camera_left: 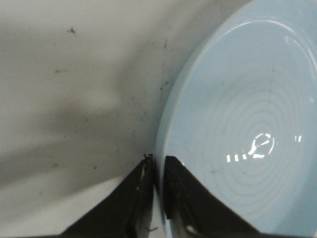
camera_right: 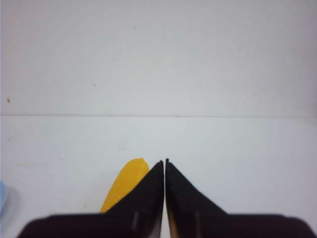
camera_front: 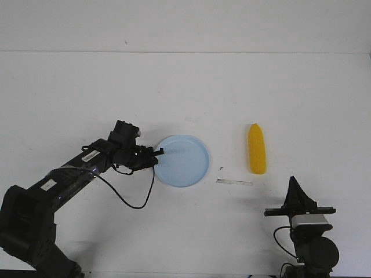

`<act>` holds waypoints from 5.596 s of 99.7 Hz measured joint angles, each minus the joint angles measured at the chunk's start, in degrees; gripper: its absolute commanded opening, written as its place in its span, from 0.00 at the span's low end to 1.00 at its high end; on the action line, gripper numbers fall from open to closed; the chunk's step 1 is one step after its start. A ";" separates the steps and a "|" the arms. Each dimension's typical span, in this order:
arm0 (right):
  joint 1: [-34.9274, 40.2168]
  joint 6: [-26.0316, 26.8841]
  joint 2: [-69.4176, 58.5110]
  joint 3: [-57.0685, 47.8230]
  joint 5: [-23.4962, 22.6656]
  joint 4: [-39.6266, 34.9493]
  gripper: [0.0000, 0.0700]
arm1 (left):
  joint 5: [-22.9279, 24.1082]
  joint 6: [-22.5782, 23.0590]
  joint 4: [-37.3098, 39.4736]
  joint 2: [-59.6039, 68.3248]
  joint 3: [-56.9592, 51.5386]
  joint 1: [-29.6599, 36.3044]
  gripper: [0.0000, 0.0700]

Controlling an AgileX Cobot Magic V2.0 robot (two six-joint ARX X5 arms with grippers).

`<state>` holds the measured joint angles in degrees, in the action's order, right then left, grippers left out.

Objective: Place corn on plate with both arms

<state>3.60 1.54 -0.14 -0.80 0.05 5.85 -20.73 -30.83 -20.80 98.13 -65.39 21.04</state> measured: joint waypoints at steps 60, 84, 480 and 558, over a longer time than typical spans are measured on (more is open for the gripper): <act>0.00 0.00 0.00 0.00 0.00 0.00 0.00 | 3.96 3.91 -0.20 -13.35 0.00 -3.21 0.16; 0.00 0.00 0.00 0.00 0.00 0.00 0.00 | 16.41 11.69 4.17 -22.08 5.79 -6.34 0.00; 5.66 13.97 -98.82 -82.60 -1.46 -58.97 0.53 | 17.84 32.83 21.53 -83.56 37.77 -21.40 0.00; 6.12 13.75 -106.42 -82.73 -1.31 -58.93 0.49 | 17.84 32.83 21.53 -83.56 37.79 -21.40 0.00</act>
<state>9.72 15.29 -106.56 -83.53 -1.26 -53.08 -2.90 2.00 0.73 14.57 -27.59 -0.36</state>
